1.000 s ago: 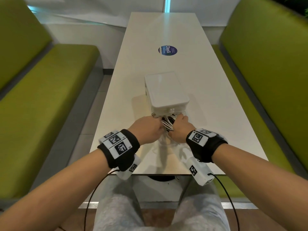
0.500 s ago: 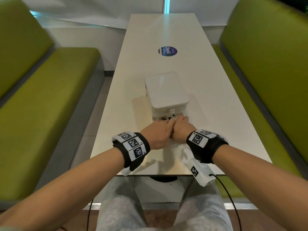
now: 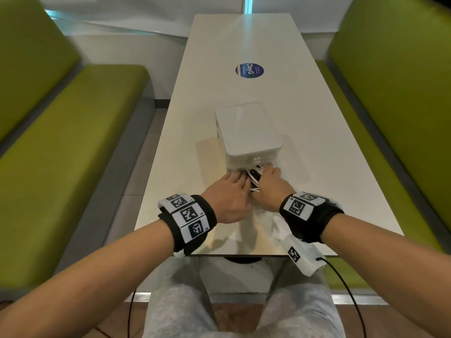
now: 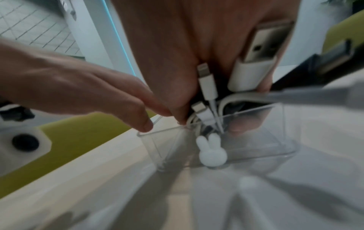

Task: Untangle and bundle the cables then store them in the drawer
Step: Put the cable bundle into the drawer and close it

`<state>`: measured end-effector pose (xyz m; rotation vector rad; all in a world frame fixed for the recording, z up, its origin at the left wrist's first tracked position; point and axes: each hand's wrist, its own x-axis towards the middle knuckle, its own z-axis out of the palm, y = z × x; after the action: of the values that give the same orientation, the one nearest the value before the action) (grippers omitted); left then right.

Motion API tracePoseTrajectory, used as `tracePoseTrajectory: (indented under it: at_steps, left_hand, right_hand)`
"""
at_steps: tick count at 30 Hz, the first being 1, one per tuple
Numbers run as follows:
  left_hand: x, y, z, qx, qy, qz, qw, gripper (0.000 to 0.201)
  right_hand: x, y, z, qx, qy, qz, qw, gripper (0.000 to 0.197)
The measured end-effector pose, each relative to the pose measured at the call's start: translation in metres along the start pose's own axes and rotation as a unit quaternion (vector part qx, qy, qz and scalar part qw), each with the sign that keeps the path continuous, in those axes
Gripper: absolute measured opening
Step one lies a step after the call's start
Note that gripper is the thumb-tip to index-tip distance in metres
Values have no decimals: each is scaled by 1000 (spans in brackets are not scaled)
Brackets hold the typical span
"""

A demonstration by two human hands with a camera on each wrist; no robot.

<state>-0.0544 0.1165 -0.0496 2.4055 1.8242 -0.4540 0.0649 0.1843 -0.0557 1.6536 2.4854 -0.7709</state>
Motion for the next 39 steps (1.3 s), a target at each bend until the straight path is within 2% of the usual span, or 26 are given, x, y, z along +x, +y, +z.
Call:
tracePoseTrajectory:
  at_steps: [4,7,8,9,10,11,12,13,14,15,16,17,19,22,25,32,36,39]
  left_hand:
    - [1,-9,-7,-49,15,19,999,81]
    - [-2,-19,-16,-166,50,23,985,39]
    - [-3,-24,-21,-186,100,7,977,34]
    - [-3,-28,-25,-199,183,-11,963,31]
    - [-3,-33,-30,-209,277,-30,937,29]
    - [1,-40,-31,-213,343,-49,914,30]
    - [7,-46,-32,-210,363,-74,905,43]
    - [12,-51,-34,-216,314,-96,920,63]
    - [17,-55,-35,-223,228,-115,941,81]
    - [22,-56,-36,-211,143,-122,959,91]
    - [26,-55,-37,-180,92,-117,972,91]
    - [28,-53,-38,-143,83,-108,980,86]
    - [27,-50,-41,-95,111,-91,985,72]
    - [27,-52,-42,-86,121,-95,984,64]
    - [27,-54,-42,-106,125,-91,982,63]
    - [27,-57,-37,-72,124,-87,986,67]
    - [27,-56,-38,-64,124,-92,986,68]
    - [27,-56,-37,-57,121,-87,987,68]
  right_hand:
    - [0,-2,2,-28,7,-15,999,59]
    - [9,-5,-5,-30,-27,11,999,63]
    - [11,-6,-8,-31,-43,24,998,67]
    - [12,-8,-10,-36,-57,32,997,71]
    - [13,-9,-12,-42,-64,37,996,74]
    - [13,-10,-12,-49,-67,40,996,77]
    - [13,-11,-12,-54,-68,45,995,78]
    - [12,-11,-11,-61,-66,48,995,79]
    - [11,-12,-11,-65,-66,50,994,80]
    - [10,-11,-11,-64,-65,50,995,80]
    - [9,-11,-11,-55,-64,50,995,79]
    - [8,-10,-10,-42,-59,44,996,76]
    - [5,-8,-6,-11,-37,34,999,68]
    - [4,-10,-4,42,-5,44,998,62]
    - [6,-14,-6,78,-9,51,996,64]
    - [6,-22,11,-25,34,30,999,45]
    - [15,-28,7,-65,9,74,995,55]
    - [23,-31,1,-85,-33,74,993,55]
